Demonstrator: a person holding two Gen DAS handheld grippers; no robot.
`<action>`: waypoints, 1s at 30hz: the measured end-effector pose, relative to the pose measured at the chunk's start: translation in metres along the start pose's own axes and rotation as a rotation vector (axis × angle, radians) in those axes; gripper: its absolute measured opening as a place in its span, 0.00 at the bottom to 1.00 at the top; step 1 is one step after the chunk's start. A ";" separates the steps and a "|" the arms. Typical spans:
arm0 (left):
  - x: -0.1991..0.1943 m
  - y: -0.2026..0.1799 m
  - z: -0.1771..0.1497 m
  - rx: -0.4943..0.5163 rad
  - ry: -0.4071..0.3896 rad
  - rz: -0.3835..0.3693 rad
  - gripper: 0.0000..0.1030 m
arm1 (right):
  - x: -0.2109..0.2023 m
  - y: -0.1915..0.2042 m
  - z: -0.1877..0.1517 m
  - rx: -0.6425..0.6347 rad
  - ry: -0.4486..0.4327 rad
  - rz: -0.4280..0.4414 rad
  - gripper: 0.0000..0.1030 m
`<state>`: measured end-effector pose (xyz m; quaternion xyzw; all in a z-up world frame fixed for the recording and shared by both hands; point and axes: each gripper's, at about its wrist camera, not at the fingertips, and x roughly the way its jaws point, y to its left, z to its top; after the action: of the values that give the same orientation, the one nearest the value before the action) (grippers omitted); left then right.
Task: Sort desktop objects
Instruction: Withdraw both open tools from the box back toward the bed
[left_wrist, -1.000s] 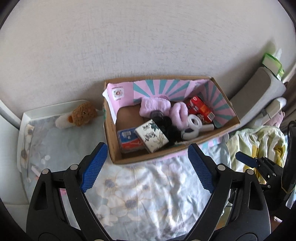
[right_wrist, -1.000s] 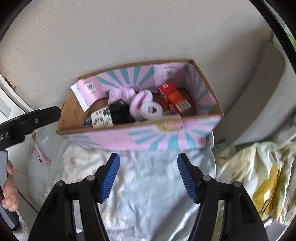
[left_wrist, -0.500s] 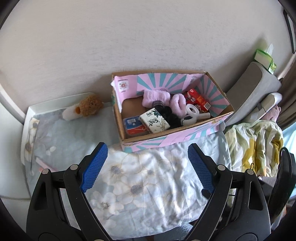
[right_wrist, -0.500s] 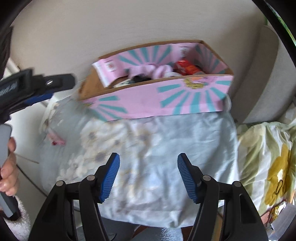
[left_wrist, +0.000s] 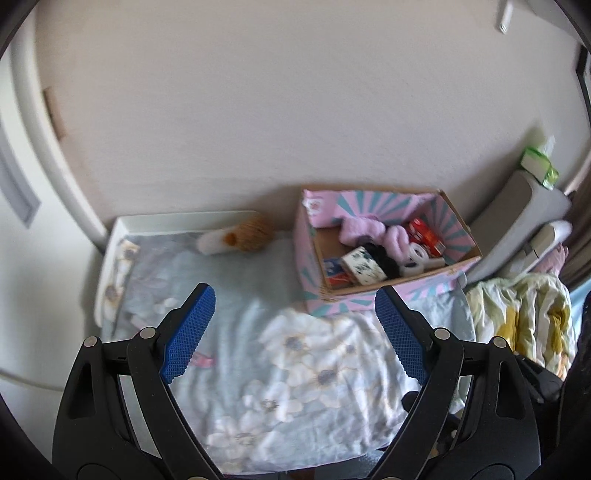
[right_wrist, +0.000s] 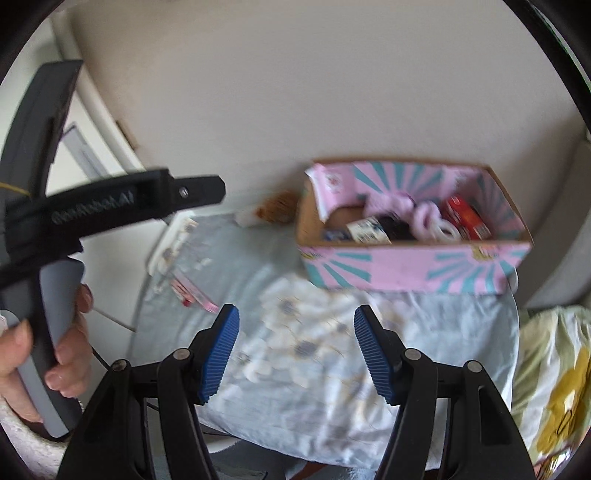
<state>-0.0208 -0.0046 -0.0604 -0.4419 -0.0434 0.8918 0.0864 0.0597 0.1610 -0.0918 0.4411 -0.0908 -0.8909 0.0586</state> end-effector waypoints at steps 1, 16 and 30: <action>-0.003 0.005 0.000 -0.006 -0.006 0.006 0.86 | -0.002 0.006 0.003 -0.016 -0.010 0.003 0.59; -0.033 0.052 0.005 -0.058 -0.065 0.051 0.88 | -0.018 0.055 0.055 -0.163 -0.109 0.028 0.59; -0.046 0.140 0.019 -0.210 -0.063 0.180 0.88 | 0.020 0.075 0.118 -0.209 -0.039 0.095 0.59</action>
<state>-0.0247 -0.1513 -0.0347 -0.4225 -0.0993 0.8999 -0.0422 -0.0442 0.0973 -0.0214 0.4105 -0.0195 -0.9001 0.1447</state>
